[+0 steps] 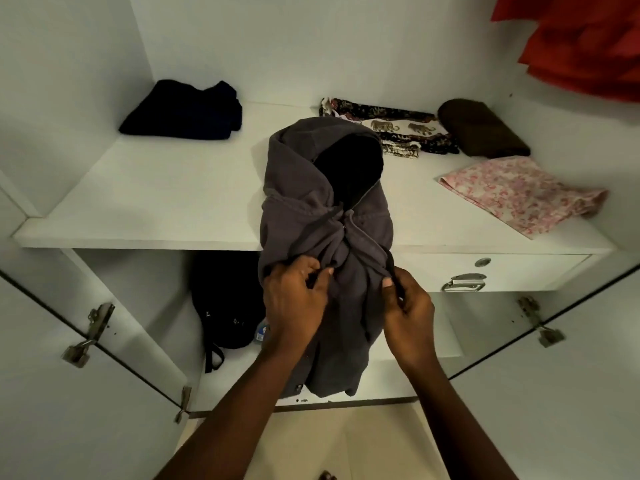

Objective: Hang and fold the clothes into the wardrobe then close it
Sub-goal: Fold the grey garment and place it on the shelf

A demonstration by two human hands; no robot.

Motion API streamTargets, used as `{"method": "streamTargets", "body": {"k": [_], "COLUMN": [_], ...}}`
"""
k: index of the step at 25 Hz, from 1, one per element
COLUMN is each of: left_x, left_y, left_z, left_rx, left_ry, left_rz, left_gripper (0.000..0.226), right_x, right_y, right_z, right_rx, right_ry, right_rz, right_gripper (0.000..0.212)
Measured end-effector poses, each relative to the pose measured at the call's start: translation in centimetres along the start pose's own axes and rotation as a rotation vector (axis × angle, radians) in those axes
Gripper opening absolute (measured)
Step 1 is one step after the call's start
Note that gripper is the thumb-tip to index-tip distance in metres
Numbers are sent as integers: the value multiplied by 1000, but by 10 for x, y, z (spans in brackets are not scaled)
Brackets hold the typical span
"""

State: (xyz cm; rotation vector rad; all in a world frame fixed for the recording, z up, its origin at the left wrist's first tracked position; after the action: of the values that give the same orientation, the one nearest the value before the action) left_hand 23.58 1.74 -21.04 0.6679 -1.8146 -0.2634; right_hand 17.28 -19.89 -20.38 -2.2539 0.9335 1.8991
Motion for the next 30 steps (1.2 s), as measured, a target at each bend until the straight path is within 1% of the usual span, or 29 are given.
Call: {"method": "streamTargets", "body": {"k": [3,5,7,9,11,12,15,17,18,20,22,25,27,30], "left_x": [-15,-22,-21,-9,15,28,58,61,60,52,47,42,39,33], "left_y": [6,16,28,36,43,46,33,17,9,-3,-15,-29,-39,-47], "left_z": [-3,2,3,-1,-12,-21,-62,-91,-108,-128,-148,-175,-193,-221], "left_rx": [-85,-162,-211,-212,-183,-166,-203,-233,-224,-197,-178,-165,-159,-103], "left_ry": [117,137,121,80,17,-18,-62,-5,29,83,98,111,126,154], "left_rz": [195,293,304,316,361,368,327,308,304,265,208,158,161,145], "left_gripper": [16,12,13,17,20,21,20,20,21,22,21,22,23,22], "right_x": [-3,-10,-14,-19,-30,-40,-73,-85,-88,-89,-89,-85,-84,-84], "right_y": [3,8,6,-8,-22,-25,-37,-51,-57,-68,-77,-87,-95,-112], "right_z": [0,2,3,3,-4,-12,-52,-83,-99,-120,-138,-166,-189,-224], "right_rx": [-27,-25,-50,-106,-123,-97,-52,-46,-36,9,23,-9,-36,-83], "right_ry": [-40,-81,-125,-160,-142,-108,-6,-19,-41,-85,-123,-171,-140,-92], "right_rz": [-34,-124,-179,-174,-140,-120,-66,-24,-3,70,145,194,170,129], "right_gripper": [21,18,22,33,43,43,25,16,16,23,29,25,22,15]}}
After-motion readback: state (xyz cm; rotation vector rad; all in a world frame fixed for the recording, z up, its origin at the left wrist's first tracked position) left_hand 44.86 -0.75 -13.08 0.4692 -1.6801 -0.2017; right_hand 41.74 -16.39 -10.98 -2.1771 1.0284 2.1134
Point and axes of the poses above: each hand's wrist, its own z-axis away from the middle knuckle, its own y-axis out of the back of the hand, x = y × z, the point moved 10 cm from there along -z, towards the middle knuckle, and after that the axes turned 1 degree about -z, right-handed, at the moved point
